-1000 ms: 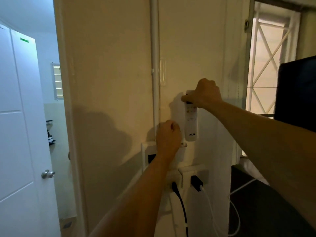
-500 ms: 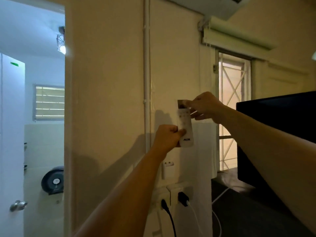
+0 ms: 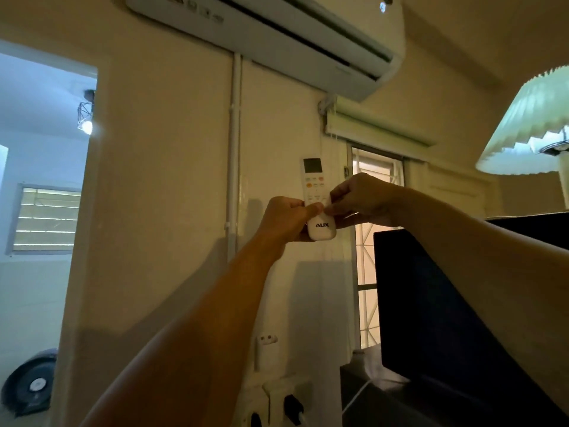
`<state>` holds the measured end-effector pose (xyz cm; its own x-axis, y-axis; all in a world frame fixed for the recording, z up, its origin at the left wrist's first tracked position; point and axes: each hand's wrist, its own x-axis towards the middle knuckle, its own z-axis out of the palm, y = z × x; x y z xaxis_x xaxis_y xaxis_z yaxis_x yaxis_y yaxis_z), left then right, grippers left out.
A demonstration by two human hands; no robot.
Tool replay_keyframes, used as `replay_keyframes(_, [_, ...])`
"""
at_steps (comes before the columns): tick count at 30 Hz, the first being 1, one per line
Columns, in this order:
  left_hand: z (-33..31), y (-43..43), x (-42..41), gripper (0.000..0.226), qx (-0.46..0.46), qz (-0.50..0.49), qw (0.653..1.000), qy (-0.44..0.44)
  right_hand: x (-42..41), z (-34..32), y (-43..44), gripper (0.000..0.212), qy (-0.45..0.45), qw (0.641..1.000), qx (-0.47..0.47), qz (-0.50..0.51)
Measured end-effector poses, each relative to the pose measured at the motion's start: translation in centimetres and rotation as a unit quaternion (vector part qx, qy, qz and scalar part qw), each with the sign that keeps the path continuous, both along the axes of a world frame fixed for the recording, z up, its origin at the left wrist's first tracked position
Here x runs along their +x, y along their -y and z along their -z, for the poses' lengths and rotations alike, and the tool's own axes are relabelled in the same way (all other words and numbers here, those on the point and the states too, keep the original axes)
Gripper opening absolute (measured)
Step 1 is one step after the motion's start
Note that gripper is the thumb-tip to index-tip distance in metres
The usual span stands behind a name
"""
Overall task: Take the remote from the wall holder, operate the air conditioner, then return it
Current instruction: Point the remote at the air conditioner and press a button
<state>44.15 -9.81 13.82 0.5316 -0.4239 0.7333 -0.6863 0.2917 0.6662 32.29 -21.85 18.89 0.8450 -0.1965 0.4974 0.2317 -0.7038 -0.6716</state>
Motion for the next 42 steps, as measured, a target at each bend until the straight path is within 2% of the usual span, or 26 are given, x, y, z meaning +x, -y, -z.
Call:
replay_keyframes(5, [-3.2,2.1,-2.7,0.011,-0.017,0.052,0.998,-0.012,-2.9,-3.2,1.7,0.029,-0.003,1.0,0.005,0.03])
replay_keyframes(8, [-4.7,3.5,-4.0,0.013,-0.025,0.086,0.996,-0.031,-4.6,-4.6,2.8,0.024,0.0,0.999,0.029,0.029])
replay_keyframes(17, [-7.8,7.2,-6.3,0.017,0.005,0.149,0.988,-0.043,-7.0,-7.4,5.8,0.018,0.088,0.987,0.116,0.068])
replay_keyframes(27, [-9.8,8.7,-7.2,0.022,0.008,0.146,0.989,-0.025,-7.9,-8.9,7.5,0.011,0.124,0.981,0.124,0.081])
replay_keyframes(42, [-10.7,8.4,-8.8,0.014,0.003,0.159,0.987,0.012,-9.3,-9.9,6.9,0.009,0.134,0.982,0.093,0.096])
